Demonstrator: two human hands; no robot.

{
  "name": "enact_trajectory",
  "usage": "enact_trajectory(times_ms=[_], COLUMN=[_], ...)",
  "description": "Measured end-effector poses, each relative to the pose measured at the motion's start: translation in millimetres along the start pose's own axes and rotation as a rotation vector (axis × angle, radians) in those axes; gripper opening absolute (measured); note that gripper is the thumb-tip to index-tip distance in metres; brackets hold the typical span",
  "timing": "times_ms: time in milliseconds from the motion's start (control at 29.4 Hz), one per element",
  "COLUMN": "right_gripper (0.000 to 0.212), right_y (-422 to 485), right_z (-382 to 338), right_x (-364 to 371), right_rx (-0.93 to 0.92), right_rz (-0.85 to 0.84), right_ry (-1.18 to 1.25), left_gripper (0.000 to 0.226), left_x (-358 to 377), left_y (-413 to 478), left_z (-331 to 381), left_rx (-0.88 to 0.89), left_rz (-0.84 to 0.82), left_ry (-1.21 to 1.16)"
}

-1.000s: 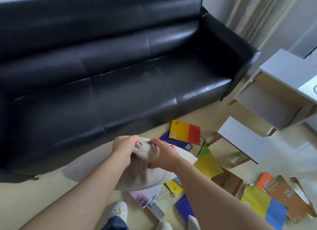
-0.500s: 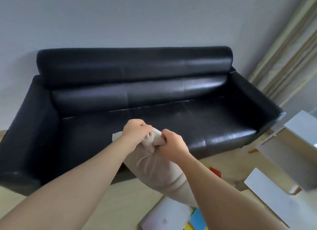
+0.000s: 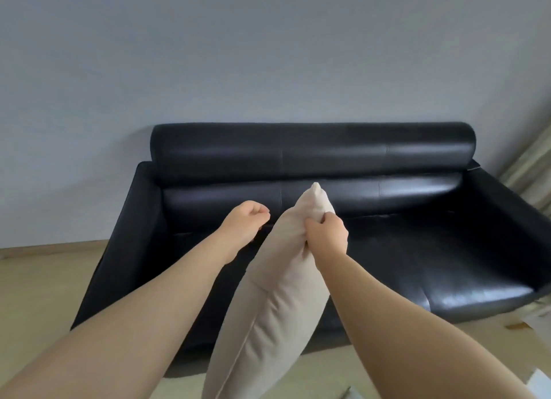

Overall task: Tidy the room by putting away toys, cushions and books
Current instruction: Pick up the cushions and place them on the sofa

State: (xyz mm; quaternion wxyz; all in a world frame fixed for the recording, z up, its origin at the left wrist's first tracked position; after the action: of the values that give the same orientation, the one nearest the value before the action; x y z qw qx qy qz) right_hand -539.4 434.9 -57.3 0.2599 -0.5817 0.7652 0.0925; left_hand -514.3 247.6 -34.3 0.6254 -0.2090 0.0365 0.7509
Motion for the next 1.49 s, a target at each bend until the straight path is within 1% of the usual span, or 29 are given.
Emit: enact_trajectory(times_ms=[68, 102, 170, 204, 238, 306, 374, 408, 442, 476, 543, 611, 679, 713, 747, 815, 849, 917, 985, 1019, 1087, 1189, 1257, 1359, 1427, 1495], right_gripper=[0.017, 0.02, 0.034, 0.036, 0.033, 0.023, 0.013, 0.008, 0.005, 0.005, 0.017, 0.019, 0.021, 0.023, 0.024, 0.023, 0.023, 0.024, 0.024, 0.025, 0.025, 0.022, 0.019, 0.021, 0.024, 0.026], right_y=[9, 23, 38, 38, 36, 53, 75, 87, 113, 137, 148, 166, 183, 194, 201, 215, 217, 222, 234, 237, 252, 267, 268, 261, 264, 268], right_z=[2, -2, -4, -11, -29, -61, -81, -89, -101, -110, -120, -124, -118, -115, -111, -97, -89, -78, -76, -77, -80, -80, -81, -87, -91, -95], right_x=[17, 43, 70, 75, 87, 125, 145, 158, 187, 210, 224, 246, 259, 265, 269, 282, 284, 285, 290, 291, 297, 303, 312, 332, 344, 348], right_rx=[0.087, 0.129, 0.195, 0.216, 0.219, 0.276, 0.252, 0.251, 0.3, 0.308, 0.327, 0.452, 0.57, 0.604, 0.64, 0.711, 0.746, 0.781, 0.8, 0.798, 0.785, 0.806, 0.84, 0.862, 0.857, 0.839], right_rz=[0.012, -0.006, -0.051, -0.064, -0.114, -0.183, -0.184, -0.207, -0.219, -0.223, -0.239, -0.266, -0.245, -0.23, -0.22, -0.181, -0.159, -0.137, -0.123, -0.126, -0.133, -0.13, -0.163, -0.248, -0.286, -0.308], right_ry=[0.03, 0.037, 0.057, 0.06, 0.07, 0.176, 0.205, 0.257, 0.35, 0.421, 0.496, 0.598, 0.656, 0.659, 0.667, 0.676, 0.667, 0.647, 0.641, 0.648, 0.644, 0.65, 0.639, 0.607, 0.571, 0.528], left_gripper=[0.019, 0.026, 0.049, 0.058, 0.062, 0.061, 0.062, 0.066, 0.071, 0.078, 0.086, 0.09, 0.096, 0.097, 0.095, 0.083, 0.074, 0.046, 0.017, 0.012, 0.025, 0.03, 0.03, 0.021, 0.023, 0.031], left_x=[-8, -21, -28, -31, -41, -64, -82, -90, -104, -114, -128, -146, -159, -165, -170, -169, -164, -158, -158, -161, -168, -174, -183, -208, -210, -204], left_y=[8, 21, 32, 33, 43, 77, 104, 120, 152, 181, 204, 231, 250, 261, 270, 294, 300, 311, 334, 340, 365, 385, 392, 401, 404, 400], left_z=[-5, -15, -27, -33, -44, -73, -91, -94, -94, -95, -94, -102, -111, -116, -120, -132, -137, -138, -136, -130, -115, -93, -91, -94, -107, -117], left_rx=[-0.013, -0.031, -0.065, -0.094, -0.121, -0.181, -0.224, -0.219, -0.215, -0.21, -0.185, -0.188, -0.212, -0.224, -0.227, -0.233, -0.226, -0.177, -0.121, -0.11, -0.063, 0.057, 0.083, 0.059, -0.034, -0.106], left_rz=[-0.042, -0.054, -0.086, -0.097, -0.095, -0.121, -0.137, -0.114, -0.075, -0.052, -0.029, 0.014, 0.034, 0.038, 0.046, 0.016, -0.001, 0.002, -0.009, -0.011, 0.01, 0.086, 0.132, 0.296, 0.322, 0.333], left_ry=[0.008, 0.006, 0.063, 0.117, 0.161, 0.283, 0.348, 0.347, 0.356, 0.379, 0.458, 0.571, 0.735, 0.78, 0.813, 0.867, 0.911, 0.98, 0.971, 0.954, 0.958, 0.956, 1.003, 1.105, 1.176, 1.195])
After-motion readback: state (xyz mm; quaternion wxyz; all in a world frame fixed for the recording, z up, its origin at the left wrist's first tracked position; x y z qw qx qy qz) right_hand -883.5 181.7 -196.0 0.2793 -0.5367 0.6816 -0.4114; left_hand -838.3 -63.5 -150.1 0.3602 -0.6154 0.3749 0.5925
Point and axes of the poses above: each hand's wrist, its own y-axis towards the middle knuckle, its own x-axis out of the palm, z = x × y, the point moved 8 cm from there along y, towards the middle knuckle, and after that the axes turned 3 degrees about z, right-handed, at the moved point
